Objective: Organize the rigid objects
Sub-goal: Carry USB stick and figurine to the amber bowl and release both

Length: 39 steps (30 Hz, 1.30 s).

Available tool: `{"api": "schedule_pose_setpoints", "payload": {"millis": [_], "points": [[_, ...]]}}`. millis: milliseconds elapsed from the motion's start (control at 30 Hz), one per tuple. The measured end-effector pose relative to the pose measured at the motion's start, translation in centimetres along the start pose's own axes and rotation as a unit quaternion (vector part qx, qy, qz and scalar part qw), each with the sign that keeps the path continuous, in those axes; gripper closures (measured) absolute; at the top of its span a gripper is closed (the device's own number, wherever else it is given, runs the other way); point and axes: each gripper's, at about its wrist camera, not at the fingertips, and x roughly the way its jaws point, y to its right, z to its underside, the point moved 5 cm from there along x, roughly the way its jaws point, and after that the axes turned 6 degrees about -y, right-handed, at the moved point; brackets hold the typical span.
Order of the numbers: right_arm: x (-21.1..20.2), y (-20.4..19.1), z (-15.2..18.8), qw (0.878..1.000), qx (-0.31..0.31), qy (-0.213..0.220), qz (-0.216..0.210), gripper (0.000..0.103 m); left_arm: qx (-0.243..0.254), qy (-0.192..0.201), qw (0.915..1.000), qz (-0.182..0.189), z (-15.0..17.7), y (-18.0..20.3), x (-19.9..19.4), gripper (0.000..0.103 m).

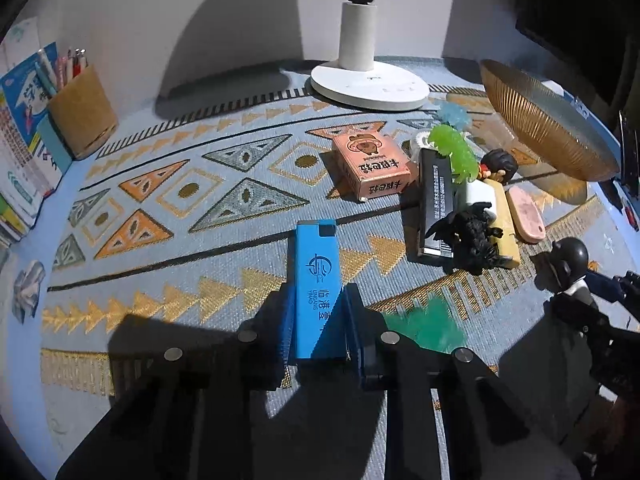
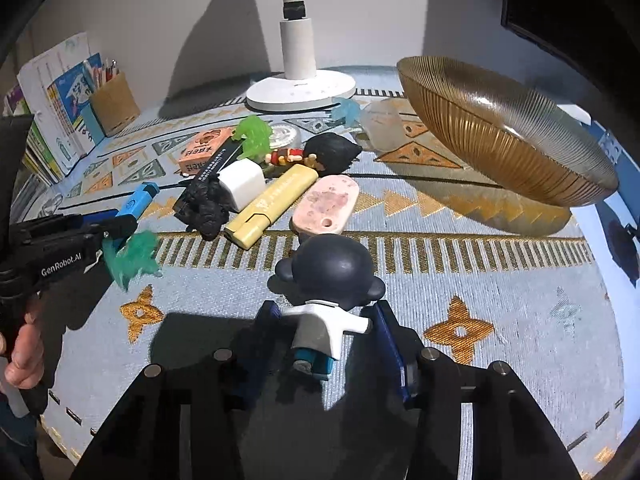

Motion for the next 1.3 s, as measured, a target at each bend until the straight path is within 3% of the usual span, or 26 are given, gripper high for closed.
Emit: {"api": "schedule_pose_setpoints", "payload": {"millis": [100, 200, 267, 300, 433, 500, 567, 600, 633, 700, 933, 967, 1000, 1033, 1100, 1300], "points": [[-0.7, 0.6, -0.1, 0.999, 0.019, 0.008, -0.033, 0.056, -0.024, 0.019, 0.9994, 0.015, 0.0, -0.4, -1.6, 0.082], [-2.9, 1.6, -1.0, 0.998, 0.032, 0.039, -0.039, 0.057, -0.030, 0.048, 0.9980, 0.027, -0.8, -0.1, -4.1, 0.082], [-4.9, 2.7, -2.0, 0.997, 0.037, 0.064, -0.034, 0.086, -0.019, 0.071, 0.9967, 0.033, -1.7, 1.0, -6.1, 0.082], [-5.9, 3.4, -2.4, 0.996, 0.042, 0.076, -0.034, 0.089, -0.014, 0.083, 0.9956, 0.042, -2.3, 1.8, -7.1, 0.082], [-8.7, 6.5, -4.1, 0.992, 0.061, 0.109, -0.019, 0.089, 0.012, 0.109, 0.9908, 0.080, -4.7, 5.3, -9.1, 0.082], [-8.0, 7.5, -4.3, 0.994, 0.054, 0.083, -0.037, 0.089, 0.021, 0.109, 0.9894, 0.094, -5.5, 6.9, -9.1, 0.082], [-6.8, 8.1, -3.2, 0.995, 0.054, 0.054, -0.056, 0.084, 0.024, 0.101, 0.9894, 0.102, -5.5, 7.7, -8.6, 0.082], [-6.4, 8.0, -2.5, 0.995, 0.056, 0.045, -0.067, 0.068, 0.025, 0.096, 0.9895, 0.105, -5.3, 8.0, -8.3, 0.082], [-6.1, 7.9, -1.9, 0.995, 0.056, 0.040, -0.074, 0.039, 0.027, 0.093, 0.9897, 0.105, -5.0, 8.3, -8.0, 0.082], [-5.2, 7.3, -0.6, 0.994, 0.054, 0.037, -0.084, 0.018, 0.032, 0.082, 0.9913, 0.098, -4.4, 8.5, -7.3, 0.082], [-2.5, 4.3, 1.4, 0.994, 0.035, -0.006, -0.103, 0.018, 0.030, 0.072, 0.9923, 0.096, -3.1, 7.9, -7.1, 0.082], [-2.0, 3.9, 1.2, 0.997, 0.033, -0.007, -0.072, 0.019, 0.030, 0.072, 0.9923, 0.096, -3.0, 7.8, -7.1, 0.082], [-1.7, 3.8, 1.1, 0.998, 0.032, -0.006, -0.053, 0.027, 0.030, 0.072, 0.9924, 0.095, -2.9, 7.8, -7.2, 0.082], [-1.4, 3.8, 1.1, 0.999, 0.033, -0.005, -0.041, 0.046, 0.030, 0.072, 0.9923, 0.096, -2.7, 7.8, -7.2, 0.082], [-1.2, 4.0, 1.0, 0.999, 0.038, 0.001, -0.028, 0.059, 0.030, 0.071, 0.9922, 0.099, -2.5, 7.9, -7.1, 0.082], [-1.6, 4.7, 1.4, 0.998, 0.045, 0.006, -0.034, 0.059, 0.020, 0.052, 0.9937, 0.097, -1.7, 7.2, -5.7, 0.082]]}}
